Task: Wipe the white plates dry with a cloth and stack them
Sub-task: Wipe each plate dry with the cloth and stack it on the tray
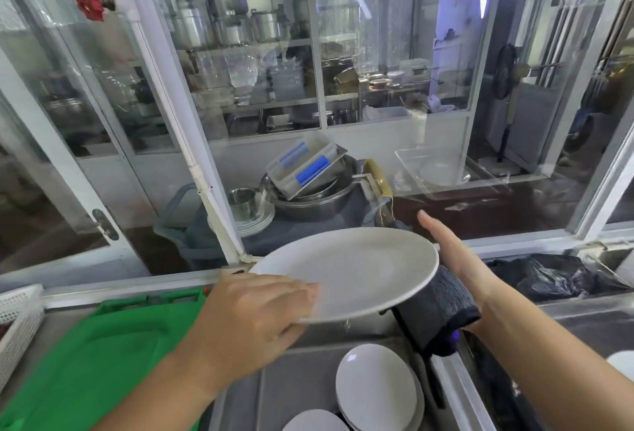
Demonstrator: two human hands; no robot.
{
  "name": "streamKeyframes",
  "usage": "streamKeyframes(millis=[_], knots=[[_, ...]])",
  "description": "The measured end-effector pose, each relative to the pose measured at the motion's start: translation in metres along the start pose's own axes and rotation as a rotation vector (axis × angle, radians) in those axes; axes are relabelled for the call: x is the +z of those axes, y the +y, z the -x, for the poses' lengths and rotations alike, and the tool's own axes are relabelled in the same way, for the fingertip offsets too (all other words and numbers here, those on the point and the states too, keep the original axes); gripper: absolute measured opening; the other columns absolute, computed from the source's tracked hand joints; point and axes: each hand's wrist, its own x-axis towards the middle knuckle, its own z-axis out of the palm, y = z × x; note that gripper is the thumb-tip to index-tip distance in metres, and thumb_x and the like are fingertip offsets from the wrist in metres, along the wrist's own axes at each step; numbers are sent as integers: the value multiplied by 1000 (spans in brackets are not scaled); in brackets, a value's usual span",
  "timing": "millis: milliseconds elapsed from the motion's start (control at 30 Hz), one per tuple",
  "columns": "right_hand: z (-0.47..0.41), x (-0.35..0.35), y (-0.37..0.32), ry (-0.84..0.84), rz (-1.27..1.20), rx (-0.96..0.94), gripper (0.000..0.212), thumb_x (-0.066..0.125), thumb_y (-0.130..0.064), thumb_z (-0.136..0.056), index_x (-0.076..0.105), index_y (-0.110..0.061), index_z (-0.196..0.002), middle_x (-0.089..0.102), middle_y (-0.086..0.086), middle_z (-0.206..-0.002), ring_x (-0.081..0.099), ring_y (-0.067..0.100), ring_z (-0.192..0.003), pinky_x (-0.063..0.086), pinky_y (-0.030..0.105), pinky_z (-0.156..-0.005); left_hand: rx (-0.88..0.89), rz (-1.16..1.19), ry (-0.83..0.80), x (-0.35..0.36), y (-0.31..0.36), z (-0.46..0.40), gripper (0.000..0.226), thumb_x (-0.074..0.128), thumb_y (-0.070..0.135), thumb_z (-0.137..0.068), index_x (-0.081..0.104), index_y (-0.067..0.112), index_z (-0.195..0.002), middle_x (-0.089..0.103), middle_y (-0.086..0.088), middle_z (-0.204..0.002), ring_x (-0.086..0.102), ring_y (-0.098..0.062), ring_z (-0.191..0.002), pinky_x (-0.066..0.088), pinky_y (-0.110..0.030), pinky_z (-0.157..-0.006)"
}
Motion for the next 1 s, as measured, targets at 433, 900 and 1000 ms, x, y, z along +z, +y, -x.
streamKeyframes(millis=[433,900,1000], knots=[[7,-6,40,42,11,-16,42,44,-17,-102,78,-3,-80,75,18,-69,72,23,-51,49,19,-39,-153,79,-112,24,-9,24,37,81,11,-69,77,18,-106,78,11,-110,71,-14,-99,47,-32,-90],[17,-1,77,168,-182,-39,38,45,-28,-95,69,-4,-112,75,19,-82,73,31,-62,58,33,-49,-1388,1158,171,68,-28,55,32,49,27,-112,81,31,-115,80,3,-118,77,-11,-101,61,-21,-72],[21,-2,86,229,-131,-35,40,48,-30,-95,70,-4,-115,76,19,-85,74,30,-65,58,32,-50,-1546,1466,159,78,-27,52,35,57,42,-107,79,19,-121,80,-9,-118,78,-25,-96,63,-36,-68]])
